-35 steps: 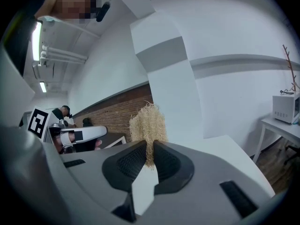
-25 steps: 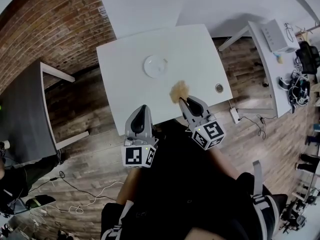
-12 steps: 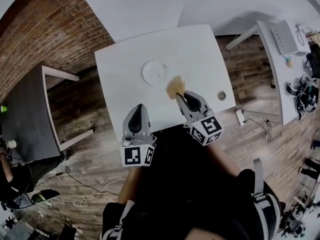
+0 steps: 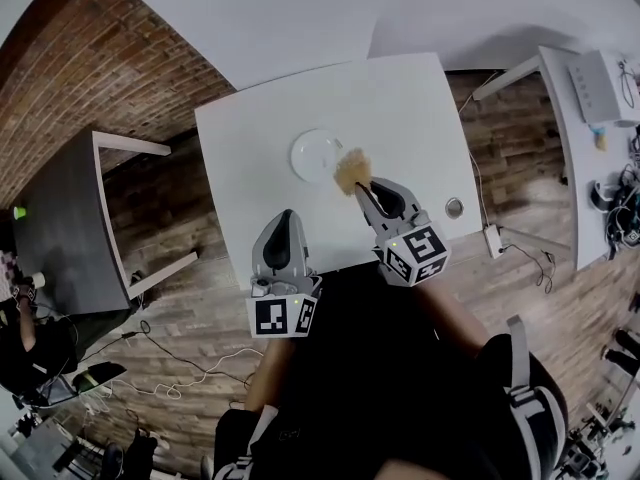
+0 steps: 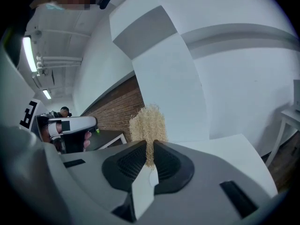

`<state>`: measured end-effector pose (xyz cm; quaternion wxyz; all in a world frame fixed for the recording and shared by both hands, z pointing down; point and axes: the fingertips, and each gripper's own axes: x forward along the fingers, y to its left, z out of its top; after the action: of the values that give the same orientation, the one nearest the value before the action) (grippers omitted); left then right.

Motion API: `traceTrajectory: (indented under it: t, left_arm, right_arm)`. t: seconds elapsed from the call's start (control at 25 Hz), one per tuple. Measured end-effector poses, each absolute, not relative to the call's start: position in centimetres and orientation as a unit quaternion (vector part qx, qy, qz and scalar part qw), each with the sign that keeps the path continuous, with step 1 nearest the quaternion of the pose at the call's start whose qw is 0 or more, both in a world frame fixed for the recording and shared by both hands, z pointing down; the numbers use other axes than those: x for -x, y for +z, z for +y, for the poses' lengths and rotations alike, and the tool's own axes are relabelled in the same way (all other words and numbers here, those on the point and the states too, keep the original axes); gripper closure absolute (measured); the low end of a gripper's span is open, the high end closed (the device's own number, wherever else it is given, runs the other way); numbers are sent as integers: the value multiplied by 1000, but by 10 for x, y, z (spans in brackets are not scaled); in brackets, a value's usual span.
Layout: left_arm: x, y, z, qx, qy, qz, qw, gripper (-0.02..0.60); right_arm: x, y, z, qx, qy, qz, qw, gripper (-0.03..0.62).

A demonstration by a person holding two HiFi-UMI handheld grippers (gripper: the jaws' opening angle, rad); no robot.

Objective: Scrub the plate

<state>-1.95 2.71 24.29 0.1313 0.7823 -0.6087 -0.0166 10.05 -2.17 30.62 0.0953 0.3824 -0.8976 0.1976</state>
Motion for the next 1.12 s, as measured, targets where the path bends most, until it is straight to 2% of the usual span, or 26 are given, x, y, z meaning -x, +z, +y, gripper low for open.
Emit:
traceTrajectory:
  t: [0.36, 1.12]
  left_arm:
    - [39, 273, -11, -798, -5, -583, 153, 578]
    - [57, 350, -50, -814, 10, -549, 191, 578]
  right_arm:
    - [-91, 336, -62, -415, 206, -877, 127, 551]
    - [-73, 494, -70, -415, 298, -817, 266, 553]
